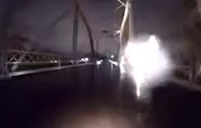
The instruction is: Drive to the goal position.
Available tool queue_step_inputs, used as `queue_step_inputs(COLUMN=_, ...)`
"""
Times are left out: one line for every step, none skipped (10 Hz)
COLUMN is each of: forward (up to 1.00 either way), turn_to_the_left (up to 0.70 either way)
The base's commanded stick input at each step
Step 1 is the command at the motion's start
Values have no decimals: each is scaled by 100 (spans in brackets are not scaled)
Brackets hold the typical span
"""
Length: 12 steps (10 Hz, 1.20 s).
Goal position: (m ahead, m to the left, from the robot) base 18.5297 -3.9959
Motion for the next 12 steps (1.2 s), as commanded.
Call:
queue_step_inputs(forward=100, turn_to_the_left=0)
queue_step_inputs(forward=100, turn_to_the_left=0)
queue_step_inputs(forward=100, turn_to_the_left=0)
queue_step_inputs(forward=100, turn_to_the_left=0)
queue_step_inputs(forward=100, turn_to_the_left=0)
queue_step_inputs(forward=100, turn_to_the_left=0)
queue_step_inputs(forward=100, turn_to_the_left=0)
queue_step_inputs(forward=100, turn_to_the_left=0)
queue_step_inputs(forward=100, turn_to_the_left=0)
queue_step_inputs(forward=100, turn_to_the_left=0)
queue_step_inputs(forward=100, turn_to_the_left=0)
queue_step_inputs(forward=100, turn_to_the_left=0)
